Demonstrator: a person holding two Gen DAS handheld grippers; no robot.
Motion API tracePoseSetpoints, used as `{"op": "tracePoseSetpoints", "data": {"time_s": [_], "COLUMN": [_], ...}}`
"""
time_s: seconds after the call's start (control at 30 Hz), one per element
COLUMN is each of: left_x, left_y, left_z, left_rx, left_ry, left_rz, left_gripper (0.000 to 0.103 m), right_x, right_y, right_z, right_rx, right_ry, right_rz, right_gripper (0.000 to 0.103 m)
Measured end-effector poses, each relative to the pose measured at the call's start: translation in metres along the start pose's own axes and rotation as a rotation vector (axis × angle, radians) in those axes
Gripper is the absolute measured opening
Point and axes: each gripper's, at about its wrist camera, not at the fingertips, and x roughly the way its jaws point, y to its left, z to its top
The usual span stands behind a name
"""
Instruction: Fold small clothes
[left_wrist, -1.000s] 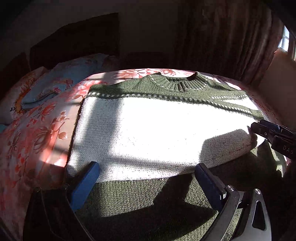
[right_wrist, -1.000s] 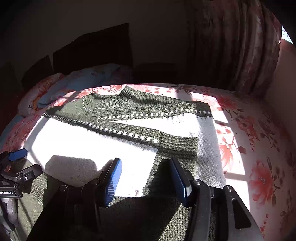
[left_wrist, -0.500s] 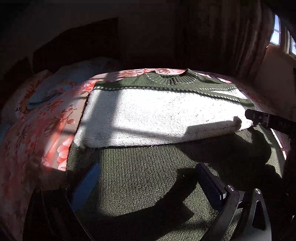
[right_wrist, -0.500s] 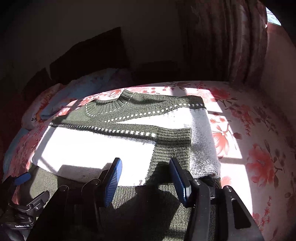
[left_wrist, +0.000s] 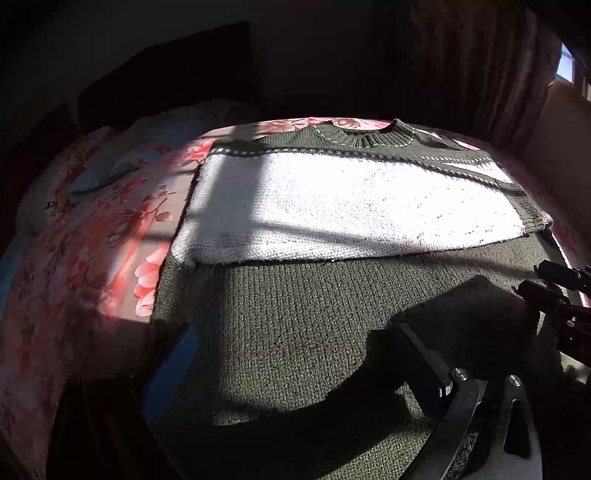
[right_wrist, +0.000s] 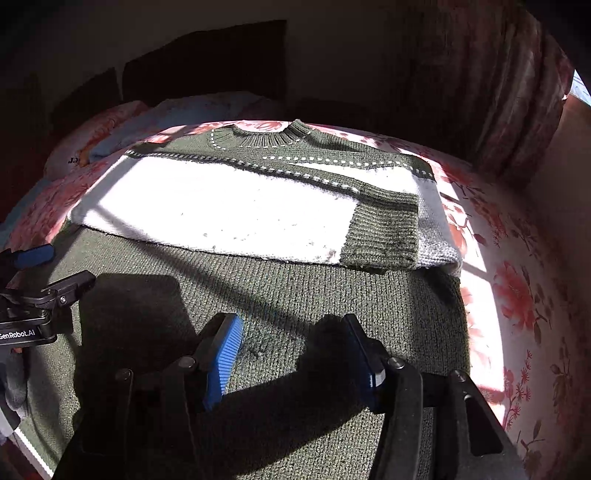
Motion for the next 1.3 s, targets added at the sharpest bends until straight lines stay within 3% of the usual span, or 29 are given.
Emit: {"op": "tracePoseSetpoints", "data": {"time_s": [0.23, 0.33, 0.4, 0.43, 0.5, 0.53, 0.6, 0.67, 0.93, 1.1, 1.17, 1.3], "left_x": [-0.002, -0.012, -0.019, -0.02, -0.018, -0.011, -0.008, -0.004, -0.027, -0.034, -0.04, -0.046], "left_y": [0.011, 0.011, 0.008, 0.002, -0.014, -0.022, -0.021, -0.01, 0.018, 0.016, 0.01, -0.013], "left_z": [-0.005, -0.007, -0.004, -0.002, -0.002, -0.003, -0.003, -0.004, -0.039, -0.042, -0.038, -0.028], "left_rx": [-0.048, -0.058, -0.079, -0.071, -0.01, 0.031, 0.034, -0.003, 0.049, 0.06, 0.044, 0.047], "left_ry": [0.025, 0.006, -0.006, -0.011, -0.026, -0.015, 0.003, 0.034, 0.045, 0.055, 0.033, -0.006], "left_rz": [-0.033, -0.012, -0.06, -0.08, -0.046, -0.018, -0.039, -0.086, -0.108, -0.096, -0.132, -0.162], "left_gripper": [0.103, 0.103, 0.103, 0.103, 0.103, 0.103, 0.103, 0.103, 0.103, 0.103, 0.103, 0.103], "right_x": [-0.01, -0.019, -0.025, -0.025, -0.019, -0.012, -0.01, -0.012, -0.042, -0.053, -0.054, -0.054], "right_y": [-0.007, -0.018, -0.014, -0.009, 0.007, 0.014, 0.029, 0.025, -0.015, -0.022, -0.012, 0.03], "right_z": [-0.009, -0.008, -0.004, -0.003, -0.004, -0.007, -0.015, -0.017, -0.056, -0.061, -0.05, -0.034], "right_rx": [0.01, 0.1, 0.108, 0.095, 0.041, 0.006, -0.084, -0.088, -0.196, -0.194, -0.184, -0.198], "right_ry": [0.01, 0.034, 0.014, 0.007, 0.018, 0.037, 0.007, 0.03, 0.074, 0.126, 0.112, 0.038], "right_rz": [0.024, 0.038, 0.065, 0.076, 0.08, 0.066, 0.01, 0.043, 0.14, 0.104, 0.083, 0.212], "right_gripper": [0.058, 0.058, 0.058, 0.058, 0.058, 0.058, 0.06, 0.061, 0.067, 0.065, 0.065, 0.065]}}
